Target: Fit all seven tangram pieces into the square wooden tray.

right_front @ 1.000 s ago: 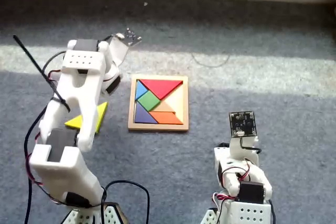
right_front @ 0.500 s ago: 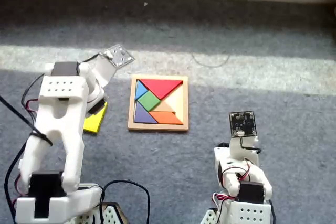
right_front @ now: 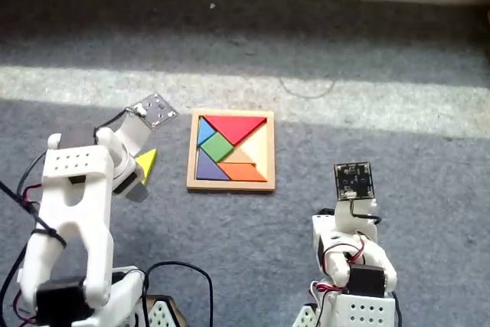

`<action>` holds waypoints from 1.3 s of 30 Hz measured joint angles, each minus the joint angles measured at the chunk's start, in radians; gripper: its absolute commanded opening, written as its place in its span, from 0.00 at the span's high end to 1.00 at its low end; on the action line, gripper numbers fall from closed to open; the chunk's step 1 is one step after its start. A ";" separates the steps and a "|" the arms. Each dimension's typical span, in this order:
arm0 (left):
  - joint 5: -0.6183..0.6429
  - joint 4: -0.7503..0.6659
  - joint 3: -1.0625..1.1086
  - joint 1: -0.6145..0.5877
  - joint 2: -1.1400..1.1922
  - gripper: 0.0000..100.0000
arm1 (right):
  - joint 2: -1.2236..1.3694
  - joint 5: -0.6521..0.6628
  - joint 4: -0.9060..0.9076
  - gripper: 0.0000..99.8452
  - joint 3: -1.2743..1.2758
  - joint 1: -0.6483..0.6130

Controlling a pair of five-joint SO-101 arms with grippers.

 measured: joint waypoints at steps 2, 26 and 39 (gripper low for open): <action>-0.002 -0.034 0.000 -0.015 0.046 0.74 | 0.000 0.000 0.000 0.99 0.000 0.000; -0.005 -0.149 0.000 -0.058 0.157 0.66 | 0.000 0.000 0.000 0.99 0.000 0.000; -0.054 -0.305 0.000 -0.095 0.258 0.66 | 0.000 0.000 0.000 0.99 0.000 0.000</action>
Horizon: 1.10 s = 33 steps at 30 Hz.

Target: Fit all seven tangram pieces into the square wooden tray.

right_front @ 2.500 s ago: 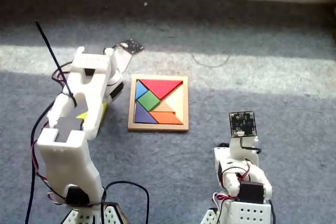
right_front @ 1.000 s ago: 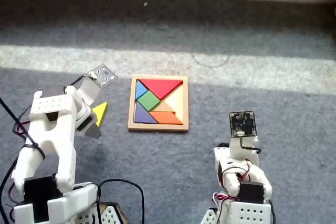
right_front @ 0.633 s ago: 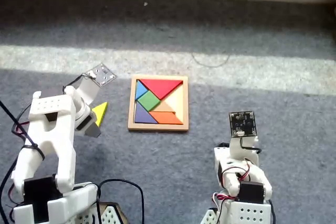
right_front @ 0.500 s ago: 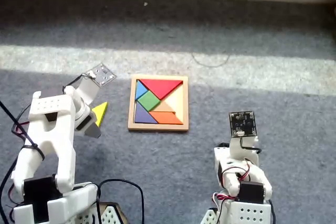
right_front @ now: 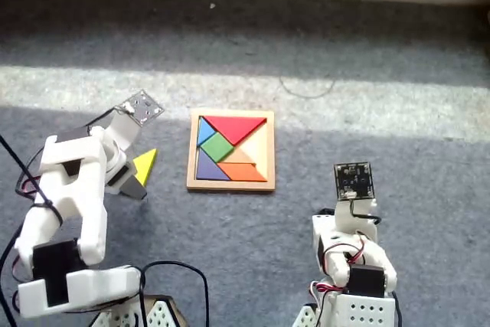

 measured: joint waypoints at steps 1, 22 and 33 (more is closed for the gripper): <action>-0.011 -0.018 0.000 -0.006 0.029 0.66 | 0.000 0.000 0.000 0.99 0.000 0.000; -0.026 -0.141 0.000 -0.012 0.144 0.76 | 0.000 0.000 0.000 0.99 0.000 0.000; -0.029 -0.104 0.000 0.028 0.023 0.77 | 0.000 0.000 0.000 0.99 0.000 0.000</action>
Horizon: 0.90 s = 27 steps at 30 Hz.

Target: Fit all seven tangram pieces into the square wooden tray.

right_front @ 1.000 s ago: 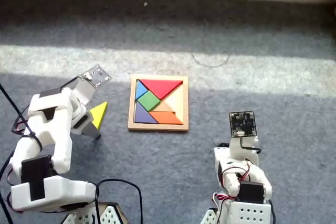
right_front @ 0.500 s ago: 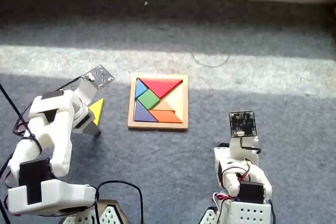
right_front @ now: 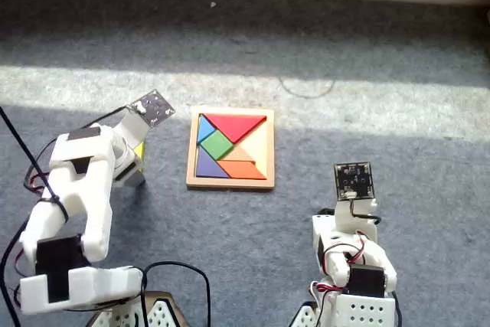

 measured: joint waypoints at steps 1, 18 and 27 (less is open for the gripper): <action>0.000 0.023 0.000 0.006 -0.034 0.77 | 0.000 0.000 0.000 0.99 0.000 0.000; 0.077 0.150 0.000 0.026 -0.221 0.67 | 0.000 0.000 0.000 0.99 0.000 0.000; 0.077 0.150 -0.210 -0.058 0.101 0.67 | 0.000 0.000 0.000 0.99 0.000 0.000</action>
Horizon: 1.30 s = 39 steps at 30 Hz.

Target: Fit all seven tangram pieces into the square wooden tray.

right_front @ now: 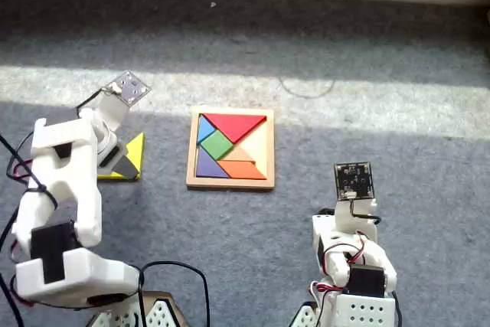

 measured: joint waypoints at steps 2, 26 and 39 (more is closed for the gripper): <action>0.000 0.035 -0.075 0.000 0.075 0.67 | 0.000 0.000 0.000 0.99 0.000 0.000; 0.005 0.453 -0.516 0.038 0.450 0.69 | 0.000 0.000 0.000 0.99 0.000 0.000; 0.006 0.365 -0.494 0.041 0.483 0.75 | 0.000 0.000 0.000 0.99 0.000 0.000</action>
